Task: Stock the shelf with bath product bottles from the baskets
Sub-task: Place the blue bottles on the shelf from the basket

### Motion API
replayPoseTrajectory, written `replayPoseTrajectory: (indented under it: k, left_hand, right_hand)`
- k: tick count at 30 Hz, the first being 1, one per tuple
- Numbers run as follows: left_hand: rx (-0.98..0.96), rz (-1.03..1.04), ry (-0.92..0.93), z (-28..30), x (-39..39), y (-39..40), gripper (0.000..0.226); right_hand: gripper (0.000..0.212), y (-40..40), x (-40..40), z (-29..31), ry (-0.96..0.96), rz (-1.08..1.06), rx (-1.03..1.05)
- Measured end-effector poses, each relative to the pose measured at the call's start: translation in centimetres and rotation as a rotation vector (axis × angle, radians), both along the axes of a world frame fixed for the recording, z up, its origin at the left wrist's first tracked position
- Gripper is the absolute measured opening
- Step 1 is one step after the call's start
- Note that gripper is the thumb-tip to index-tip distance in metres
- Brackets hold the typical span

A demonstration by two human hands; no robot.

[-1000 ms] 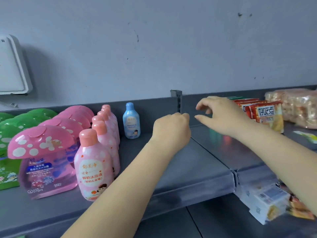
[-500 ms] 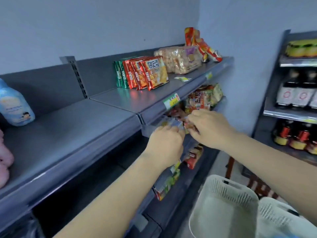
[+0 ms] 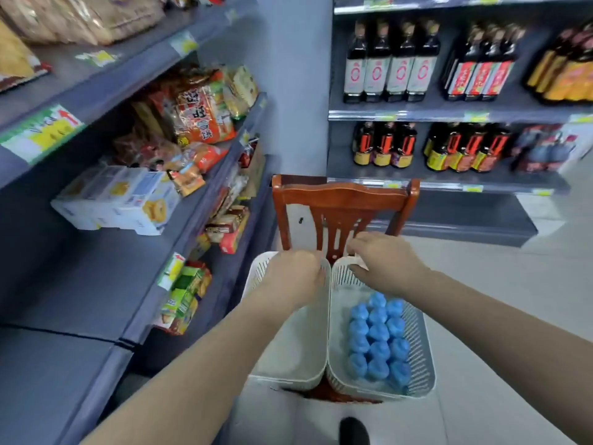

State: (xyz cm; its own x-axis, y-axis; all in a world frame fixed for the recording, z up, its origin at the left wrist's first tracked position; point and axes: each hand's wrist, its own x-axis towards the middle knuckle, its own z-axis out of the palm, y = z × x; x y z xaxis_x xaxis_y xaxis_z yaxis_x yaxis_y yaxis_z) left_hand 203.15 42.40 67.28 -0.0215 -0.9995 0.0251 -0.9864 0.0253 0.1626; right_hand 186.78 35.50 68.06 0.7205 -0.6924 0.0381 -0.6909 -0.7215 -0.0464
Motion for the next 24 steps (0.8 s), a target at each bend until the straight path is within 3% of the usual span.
replayPoseTrajectory:
  k: [6, 14, 21, 24]
  left_hand:
    - [0.293, 0.007, 0.198, -8.6, -5.5, -5.1, 0.027]
    - [0.619, 0.175, 0.453, -22.6, -7.4, -10.7, 0.028]
    - [0.748, 0.387, 0.519, -33.4, -9.9, -13.8, 0.029]
    - [0.742, 0.462, 0.561, -36.9, -10.6, -14.5, 0.030]
  right_hand:
    - [0.032, -4.8, -6.1, -9.1, 0.024, -0.238, 0.303]
    - [0.030, -9.4, -9.1, -24.7, 0.064, -0.299, 0.628]
    - [0.029, -11.8, -8.0, -34.8, 0.060, -0.255, 0.552]
    - [0.039, -12.4, -7.3, -38.6, 0.069, -0.226, 0.510]
